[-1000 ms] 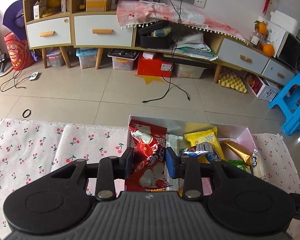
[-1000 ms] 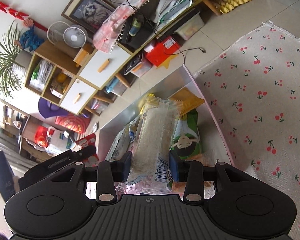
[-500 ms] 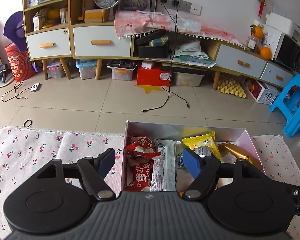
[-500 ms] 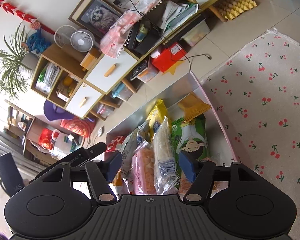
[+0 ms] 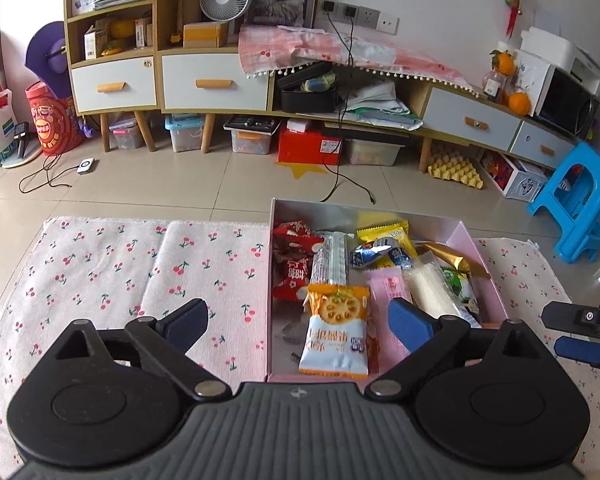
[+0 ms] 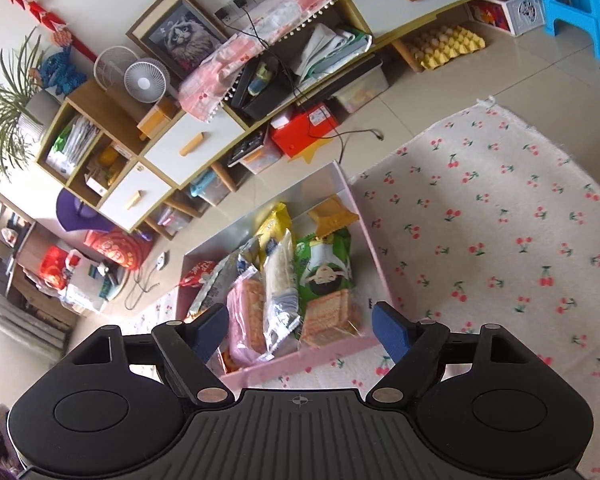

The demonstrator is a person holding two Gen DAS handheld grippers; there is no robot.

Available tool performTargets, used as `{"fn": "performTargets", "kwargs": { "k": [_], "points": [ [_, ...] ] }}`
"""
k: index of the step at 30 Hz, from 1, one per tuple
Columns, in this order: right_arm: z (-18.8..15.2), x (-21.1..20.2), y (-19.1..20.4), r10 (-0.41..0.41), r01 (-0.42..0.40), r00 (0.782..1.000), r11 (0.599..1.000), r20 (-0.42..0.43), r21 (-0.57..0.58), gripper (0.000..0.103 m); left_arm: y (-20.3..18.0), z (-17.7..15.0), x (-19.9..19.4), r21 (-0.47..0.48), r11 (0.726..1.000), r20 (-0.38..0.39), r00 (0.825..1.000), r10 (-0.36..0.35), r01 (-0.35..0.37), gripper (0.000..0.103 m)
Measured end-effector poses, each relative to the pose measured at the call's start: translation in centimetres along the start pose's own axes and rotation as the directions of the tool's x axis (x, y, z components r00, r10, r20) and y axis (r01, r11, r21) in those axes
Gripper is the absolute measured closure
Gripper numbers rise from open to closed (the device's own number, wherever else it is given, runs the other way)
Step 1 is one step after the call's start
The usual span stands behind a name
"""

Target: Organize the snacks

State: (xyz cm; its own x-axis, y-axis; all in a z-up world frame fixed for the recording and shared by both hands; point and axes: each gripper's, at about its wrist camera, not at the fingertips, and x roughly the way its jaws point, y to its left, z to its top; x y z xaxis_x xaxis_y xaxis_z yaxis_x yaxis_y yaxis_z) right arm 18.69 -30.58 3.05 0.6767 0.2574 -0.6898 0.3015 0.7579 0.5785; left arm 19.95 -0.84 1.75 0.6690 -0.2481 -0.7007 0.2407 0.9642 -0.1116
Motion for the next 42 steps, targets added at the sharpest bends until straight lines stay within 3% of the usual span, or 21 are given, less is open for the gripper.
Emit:
{"fn": "performTargets", "kwargs": {
  "k": [5, 13, 16, 22, 27, 33, 42],
  "points": [
    [-1.3, -2.2, 0.2, -0.037, 0.038, 0.999, 0.998, 0.013, -0.048, 0.016, 0.2, -1.6, -1.8, -0.01, 1.0, -0.015, 1.0, 0.025, -0.025, 0.003],
    [-4.1, -3.7, 0.0, -0.095, 0.092, 0.995, 0.993, -0.033, -0.071, 0.016, 0.8, -4.5, -4.2, -0.047, 0.996, -0.071, 0.995, 0.072, -0.075, 0.001],
    [-5.3, -4.2, 0.6, -0.171, 0.163, 0.984, 0.979, -0.057, -0.122, 0.016, 0.5, -5.6, -5.1, -0.037, 0.994, -0.085, 0.992, 0.097, -0.1, 0.0],
    [-7.8, -5.3, 1.8, -0.223, 0.208, 0.974, 0.952, -0.043, -0.224, 0.016, -1.0, -7.7, -6.6, 0.015, 0.987, -0.082, 0.984, 0.159, -0.158, 0.0],
    [-9.6, -6.3, 2.6, -0.263, 0.247, 0.965, 0.918, -0.01, -0.31, 0.015, -1.6, -8.7, -7.3, 0.006, 0.987, -0.086, 0.984, 0.158, -0.158, 0.0],
    [-11.1, -7.3, 3.3, -0.248, 0.237, 0.969, 0.897, 0.018, -0.374, 0.013, -2.3, -10.0, -7.7, 0.01, 0.986, -0.104, 0.981, 0.165, -0.165, 0.0],
    [-12.3, -6.1, 3.9, -0.251, 0.222, 0.968, 0.874, -0.009, -0.432, 0.013, -3.6, -11.0, -7.5, 0.02, 0.988, -0.117, 0.982, 0.151, -0.15, 0.0]
  ]
}}
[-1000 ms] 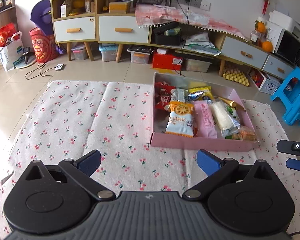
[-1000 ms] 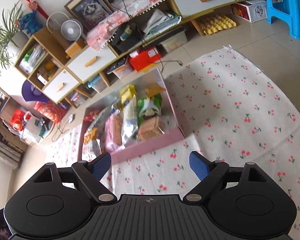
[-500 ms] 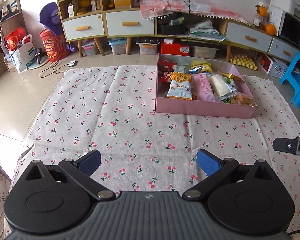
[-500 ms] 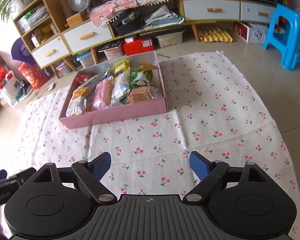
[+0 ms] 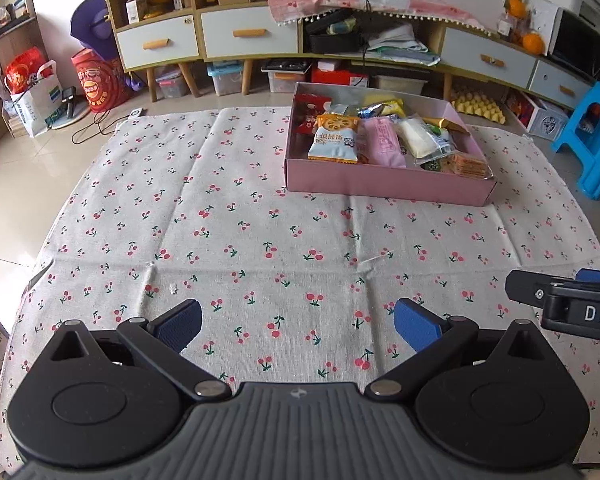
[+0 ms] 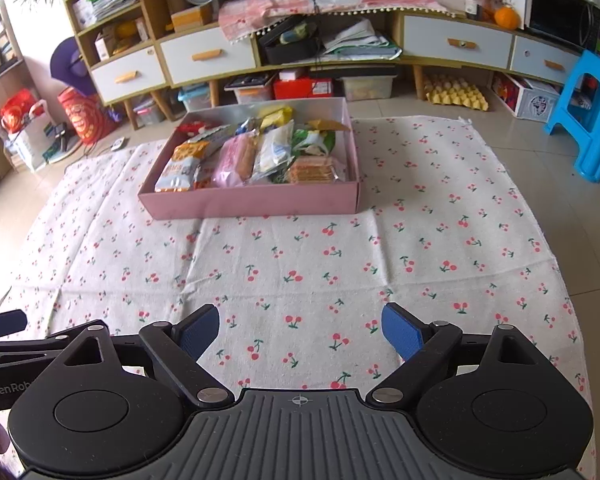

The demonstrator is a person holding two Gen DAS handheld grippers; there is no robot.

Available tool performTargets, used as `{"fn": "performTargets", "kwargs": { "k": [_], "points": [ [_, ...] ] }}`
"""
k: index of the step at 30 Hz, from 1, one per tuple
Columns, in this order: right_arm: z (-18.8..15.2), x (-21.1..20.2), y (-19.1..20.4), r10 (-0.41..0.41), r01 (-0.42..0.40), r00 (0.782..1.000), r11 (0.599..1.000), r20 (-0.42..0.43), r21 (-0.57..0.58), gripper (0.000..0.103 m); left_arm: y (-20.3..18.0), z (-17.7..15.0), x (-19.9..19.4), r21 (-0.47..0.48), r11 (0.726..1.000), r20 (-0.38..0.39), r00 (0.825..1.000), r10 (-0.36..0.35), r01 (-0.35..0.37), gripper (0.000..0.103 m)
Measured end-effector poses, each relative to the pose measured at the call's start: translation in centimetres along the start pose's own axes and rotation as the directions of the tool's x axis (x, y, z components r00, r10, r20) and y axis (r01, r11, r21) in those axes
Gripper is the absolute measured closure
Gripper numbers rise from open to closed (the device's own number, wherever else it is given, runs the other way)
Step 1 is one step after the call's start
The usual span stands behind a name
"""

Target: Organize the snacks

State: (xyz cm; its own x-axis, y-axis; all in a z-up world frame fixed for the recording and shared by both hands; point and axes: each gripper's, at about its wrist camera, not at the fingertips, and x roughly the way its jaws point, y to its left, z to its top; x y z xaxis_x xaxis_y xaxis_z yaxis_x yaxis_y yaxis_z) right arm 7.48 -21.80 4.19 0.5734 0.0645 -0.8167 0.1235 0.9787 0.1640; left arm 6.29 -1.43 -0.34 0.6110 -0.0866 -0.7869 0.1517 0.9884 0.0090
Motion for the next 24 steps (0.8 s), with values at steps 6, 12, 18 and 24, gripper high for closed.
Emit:
{"fn": "performTargets", "kwargs": {
  "k": [6, 12, 18, 24],
  "points": [
    [-0.14, 0.28, 0.3, 0.018, -0.018, 1.0, 1.0, -0.018, -0.003, 0.013, 0.01, -0.07, -0.07, -0.002, 1.0, 0.007, 1.0, 0.005, -0.004, 0.0],
    [-0.38, 0.36, 0.51, 0.019, -0.019, 0.999, 1.0, -0.027, -0.009, 0.013, -0.14, -0.13, -0.18, 0.0, 1.0, 0.007, 1.0, 0.008, -0.008, 0.0],
    [-0.38, 0.4, 0.41, 0.019, -0.019, 0.999, 1.0, -0.034, 0.003, 0.013, -0.15, -0.22, -0.15, 0.001, 1.0, -0.004, 1.0, -0.002, 0.002, 0.0],
    [-0.43, 0.49, 0.38, 0.02, -0.02, 0.999, 1.0, -0.04, 0.004, 0.013, -0.16, -0.16, -0.26, 0.003, 1.0, 0.001, 1.0, 0.0, 0.0, 0.0]
  ]
}}
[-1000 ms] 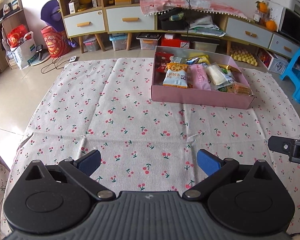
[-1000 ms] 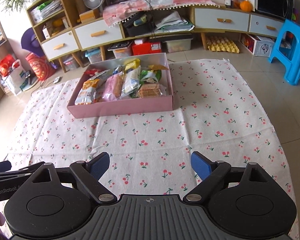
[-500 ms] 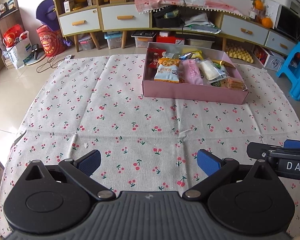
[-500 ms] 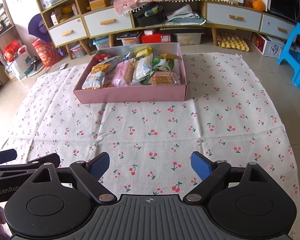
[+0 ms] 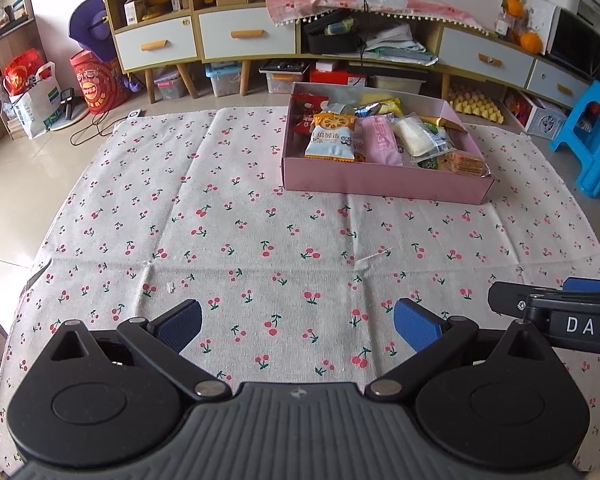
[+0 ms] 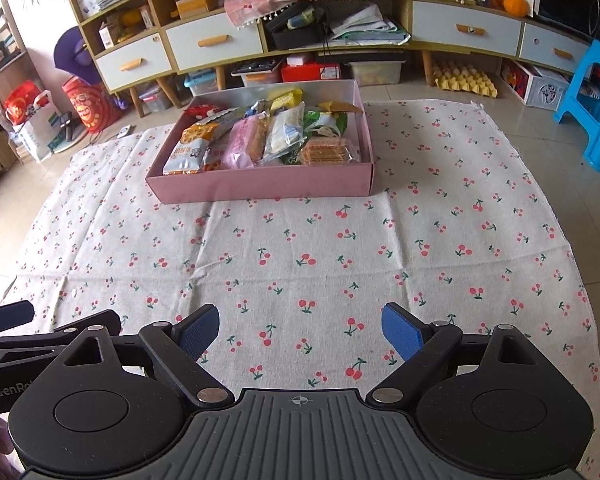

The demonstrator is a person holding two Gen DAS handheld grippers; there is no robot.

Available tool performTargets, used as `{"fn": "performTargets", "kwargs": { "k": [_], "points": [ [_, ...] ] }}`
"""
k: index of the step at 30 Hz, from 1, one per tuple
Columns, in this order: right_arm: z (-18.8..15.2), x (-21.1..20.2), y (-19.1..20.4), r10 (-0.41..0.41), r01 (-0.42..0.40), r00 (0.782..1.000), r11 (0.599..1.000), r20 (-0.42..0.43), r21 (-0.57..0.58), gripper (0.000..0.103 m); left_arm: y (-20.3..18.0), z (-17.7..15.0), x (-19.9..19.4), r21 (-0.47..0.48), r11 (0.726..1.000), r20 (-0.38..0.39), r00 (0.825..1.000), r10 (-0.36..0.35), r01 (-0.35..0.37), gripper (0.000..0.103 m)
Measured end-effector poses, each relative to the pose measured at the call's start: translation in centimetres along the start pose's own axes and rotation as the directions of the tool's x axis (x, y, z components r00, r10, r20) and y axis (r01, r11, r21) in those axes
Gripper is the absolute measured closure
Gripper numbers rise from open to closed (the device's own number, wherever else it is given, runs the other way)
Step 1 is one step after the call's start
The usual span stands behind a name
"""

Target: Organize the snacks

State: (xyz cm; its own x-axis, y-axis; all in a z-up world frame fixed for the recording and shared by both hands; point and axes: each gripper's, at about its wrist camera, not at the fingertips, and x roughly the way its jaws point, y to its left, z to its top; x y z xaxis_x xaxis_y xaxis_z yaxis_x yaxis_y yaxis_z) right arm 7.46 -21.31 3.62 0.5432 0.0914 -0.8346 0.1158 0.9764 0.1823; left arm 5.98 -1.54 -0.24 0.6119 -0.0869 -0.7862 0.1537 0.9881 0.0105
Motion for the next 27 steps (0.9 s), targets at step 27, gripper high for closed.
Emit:
{"fn": "performTargets", "kwargs": {
  "k": [27],
  "points": [
    [-0.14, 0.25, -0.02, 0.0, 0.0, 1.0, 1.0, -0.01, 0.009, 0.013, -0.11, 0.06, -0.2, -0.001, 1.0, 0.009, 1.0, -0.006, 0.006, 0.0]
  ]
}}
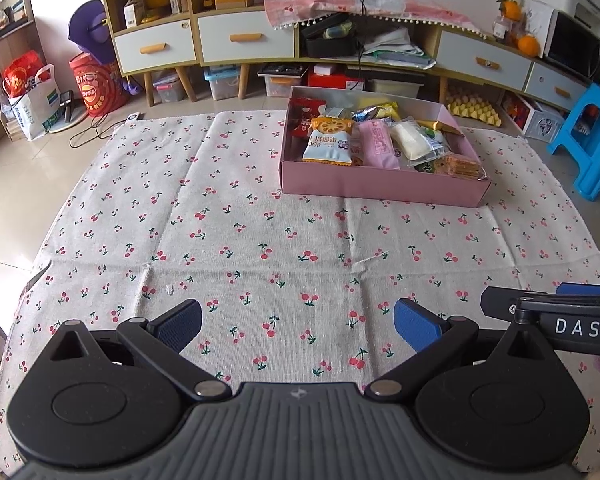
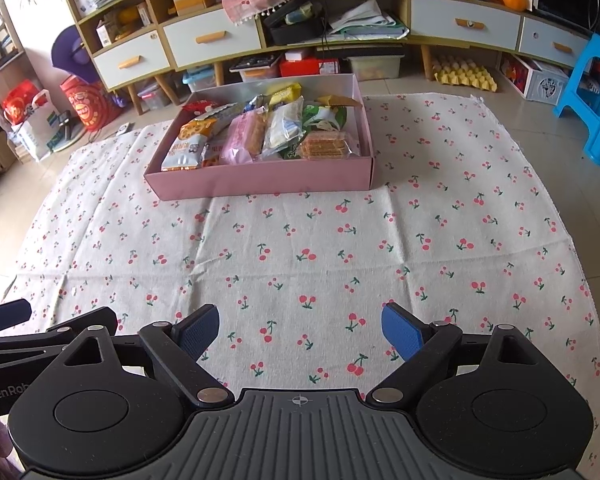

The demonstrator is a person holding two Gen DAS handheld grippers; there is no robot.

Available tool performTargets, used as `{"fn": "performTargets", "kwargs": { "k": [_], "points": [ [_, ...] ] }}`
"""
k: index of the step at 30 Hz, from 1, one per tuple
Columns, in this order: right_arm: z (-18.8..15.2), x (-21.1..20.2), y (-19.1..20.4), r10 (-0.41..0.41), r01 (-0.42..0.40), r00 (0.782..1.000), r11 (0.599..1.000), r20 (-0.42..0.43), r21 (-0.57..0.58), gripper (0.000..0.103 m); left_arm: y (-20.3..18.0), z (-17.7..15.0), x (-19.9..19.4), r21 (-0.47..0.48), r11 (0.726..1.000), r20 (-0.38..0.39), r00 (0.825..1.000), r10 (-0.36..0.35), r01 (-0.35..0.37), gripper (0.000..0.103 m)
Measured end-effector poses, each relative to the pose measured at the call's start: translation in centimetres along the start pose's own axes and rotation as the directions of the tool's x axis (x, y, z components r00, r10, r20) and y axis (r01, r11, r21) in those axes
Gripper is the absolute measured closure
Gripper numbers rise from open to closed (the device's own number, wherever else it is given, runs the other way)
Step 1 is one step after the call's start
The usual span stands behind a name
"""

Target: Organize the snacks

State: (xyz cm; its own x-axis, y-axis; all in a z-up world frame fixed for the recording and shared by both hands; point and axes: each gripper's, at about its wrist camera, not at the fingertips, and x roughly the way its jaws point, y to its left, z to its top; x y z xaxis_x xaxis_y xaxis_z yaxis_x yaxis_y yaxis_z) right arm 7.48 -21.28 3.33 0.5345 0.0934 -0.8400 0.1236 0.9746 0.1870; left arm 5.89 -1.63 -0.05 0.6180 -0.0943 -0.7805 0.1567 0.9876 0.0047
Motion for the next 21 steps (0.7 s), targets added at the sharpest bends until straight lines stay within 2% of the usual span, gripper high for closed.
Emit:
{"fn": "performTargets", "kwargs": {
  "k": [21],
  "points": [
    [-0.1, 0.1, 0.01, 0.0, 0.0, 1.0, 1.0, -0.004, 0.001, 0.013, -0.21, 0.03, -0.2, 0.004, 1.0, 0.014, 1.0, -0.016, 0.016, 0.001]
  ]
}}
